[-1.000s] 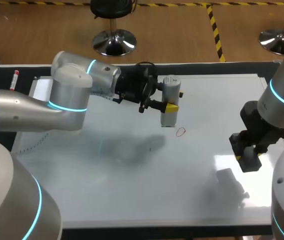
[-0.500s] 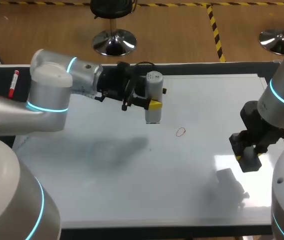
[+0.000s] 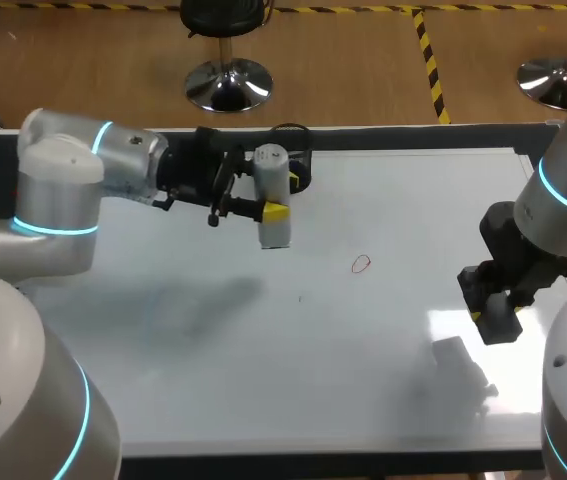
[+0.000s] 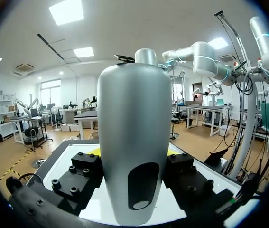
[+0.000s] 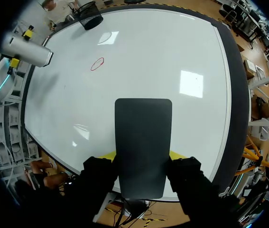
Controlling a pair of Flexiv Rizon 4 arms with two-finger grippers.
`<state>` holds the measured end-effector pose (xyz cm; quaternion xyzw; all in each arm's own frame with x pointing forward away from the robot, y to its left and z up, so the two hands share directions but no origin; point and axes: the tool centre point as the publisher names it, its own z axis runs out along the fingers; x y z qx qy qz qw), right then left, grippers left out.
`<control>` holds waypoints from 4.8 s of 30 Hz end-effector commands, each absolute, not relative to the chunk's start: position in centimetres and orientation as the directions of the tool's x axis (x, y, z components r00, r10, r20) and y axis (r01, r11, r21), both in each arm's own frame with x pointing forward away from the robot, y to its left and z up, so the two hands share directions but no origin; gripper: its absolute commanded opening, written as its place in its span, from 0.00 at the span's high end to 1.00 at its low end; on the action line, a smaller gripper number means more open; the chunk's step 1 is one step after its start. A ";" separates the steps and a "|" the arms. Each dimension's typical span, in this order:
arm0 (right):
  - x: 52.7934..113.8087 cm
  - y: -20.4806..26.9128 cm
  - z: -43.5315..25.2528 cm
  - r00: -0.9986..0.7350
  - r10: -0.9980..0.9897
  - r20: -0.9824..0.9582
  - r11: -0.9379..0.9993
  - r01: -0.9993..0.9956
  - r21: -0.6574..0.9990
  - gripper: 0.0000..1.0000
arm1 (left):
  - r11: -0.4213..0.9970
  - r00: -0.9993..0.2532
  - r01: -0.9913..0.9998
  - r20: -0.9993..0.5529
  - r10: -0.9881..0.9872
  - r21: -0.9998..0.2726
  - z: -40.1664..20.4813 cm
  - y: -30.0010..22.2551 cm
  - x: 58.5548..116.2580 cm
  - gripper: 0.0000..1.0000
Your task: Pick up the inspection probe, press it on each red-marked spot on the whiteboard one by one, put down the probe, pick up the eraser, and wipe off all the red marks.
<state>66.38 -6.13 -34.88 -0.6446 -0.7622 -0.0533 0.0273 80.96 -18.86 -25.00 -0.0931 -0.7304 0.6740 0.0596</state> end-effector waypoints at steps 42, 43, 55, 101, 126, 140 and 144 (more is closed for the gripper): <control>66.3 -6.3 -34.8 -0.169 0.979 0.113 0.164 0.985 0.048 1.00 | 0.077 -0.994 0.070 -0.064 0.084 -0.995 -26.0 -3.4 81.7 1.00; 66.3 -6.3 -34.8 -0.169 0.979 0.113 0.164 0.985 0.048 1.00 | 0.077 -0.994 0.070 -0.064 0.084 -0.995 -26.0 -3.4 81.7 1.00; 66.3 -6.3 -34.8 -0.169 0.979 0.113 0.164 0.985 0.048 1.00 | 0.077 -0.994 0.070 -0.064 0.084 -0.995 -26.0 -3.4 81.7 1.00; 73.0 1.5 -34.3 -0.046 0.999 0.010 0.046 0.999 -0.006 1.00 | 0.077 -0.994 0.070 -0.064 0.084 -0.995 -26.0 -3.4 81.7 1.00; 76.2 10.1 -35.9 -0.061 0.997 0.041 0.063 0.997 -0.041 1.00 | 0.077 -0.994 0.070 -0.064 0.084 -0.995 -26.0 -3.4 81.7 1.00; 77.3 14.1 -37.0 -0.088 0.992 0.090 0.093 0.994 -0.051 1.00 | 0.077 -0.994 0.070 -0.064 0.084 -0.995 -26.0 -3.4 81.7 1.00; 77.4 15.1 -37.5 -0.099 0.990 0.095 0.104 0.994 -0.045 1.00 | 0.077 -0.994 0.070 -0.064 0.084 -0.995 -26.0 -3.4 81.7 1.00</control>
